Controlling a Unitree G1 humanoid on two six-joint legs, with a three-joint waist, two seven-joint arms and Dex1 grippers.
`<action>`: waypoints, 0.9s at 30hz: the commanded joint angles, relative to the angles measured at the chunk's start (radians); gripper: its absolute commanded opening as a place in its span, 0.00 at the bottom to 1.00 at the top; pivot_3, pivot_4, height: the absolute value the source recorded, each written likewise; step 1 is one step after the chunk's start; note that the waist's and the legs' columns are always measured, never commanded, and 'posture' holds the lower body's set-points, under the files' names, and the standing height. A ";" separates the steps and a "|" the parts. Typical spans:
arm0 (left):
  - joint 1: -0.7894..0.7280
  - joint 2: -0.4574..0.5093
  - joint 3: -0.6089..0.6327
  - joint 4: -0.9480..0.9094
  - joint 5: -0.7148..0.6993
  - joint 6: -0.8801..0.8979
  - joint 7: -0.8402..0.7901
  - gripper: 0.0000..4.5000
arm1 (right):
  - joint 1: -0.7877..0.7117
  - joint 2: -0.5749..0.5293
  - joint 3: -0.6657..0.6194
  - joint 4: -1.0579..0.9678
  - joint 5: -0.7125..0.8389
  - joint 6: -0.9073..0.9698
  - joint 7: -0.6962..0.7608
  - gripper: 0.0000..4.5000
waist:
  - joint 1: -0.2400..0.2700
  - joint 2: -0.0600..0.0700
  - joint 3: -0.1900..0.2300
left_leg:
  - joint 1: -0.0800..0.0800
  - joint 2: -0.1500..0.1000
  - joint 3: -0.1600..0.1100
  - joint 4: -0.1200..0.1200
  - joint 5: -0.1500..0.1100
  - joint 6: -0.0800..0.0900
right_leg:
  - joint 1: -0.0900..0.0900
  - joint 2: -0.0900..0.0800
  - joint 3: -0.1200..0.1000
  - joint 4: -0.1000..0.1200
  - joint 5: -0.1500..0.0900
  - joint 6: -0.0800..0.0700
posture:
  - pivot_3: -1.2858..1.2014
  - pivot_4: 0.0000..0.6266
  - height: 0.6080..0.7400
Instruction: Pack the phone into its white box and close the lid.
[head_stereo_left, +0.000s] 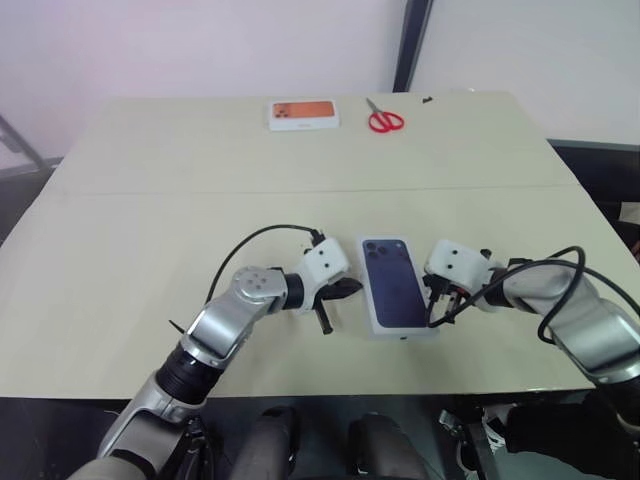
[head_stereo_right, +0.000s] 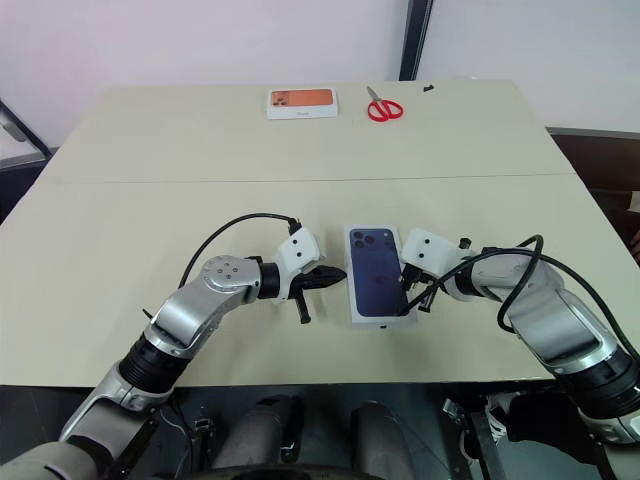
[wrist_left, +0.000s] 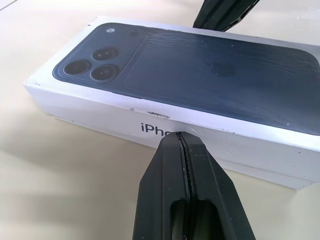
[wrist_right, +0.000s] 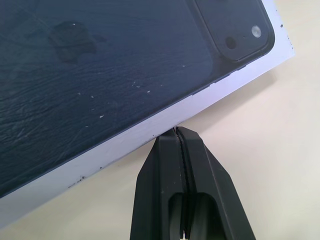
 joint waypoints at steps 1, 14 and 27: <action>-0.013 0.014 0.020 -0.018 -0.011 -0.017 -0.021 0.00 | 0.004 -0.021 -0.067 -0.016 0.008 -0.022 0.018 0.01 | 0.000 0.000 0.000 | 0.000 0.000 0.000 0.000 0.000 0.000 | 0.000 0.000 0.000 0.000 0.000 0.000 | 0.52 0.24 1.00; -0.185 -0.117 0.115 0.176 -0.050 -0.012 0.059 0.00 | 0.173 -0.017 -0.336 -0.182 0.344 0.023 0.196 0.01 | 0.002 -0.001 0.000 | 0.000 0.000 -0.001 0.003 0.000 0.001 | 0.003 0.000 -0.002 0.000 0.000 0.000 | 0.52 0.24 1.00; -0.188 -0.114 -0.076 0.322 0.093 -0.010 0.000 0.00 | 0.286 -0.044 -0.184 -0.183 0.194 0.008 0.076 0.01 | 0.001 -0.003 -0.002 | 0.005 0.000 -0.002 0.004 -0.001 0.001 | 0.010 0.000 -0.002 -0.002 0.000 0.001 | 0.52 0.24 1.00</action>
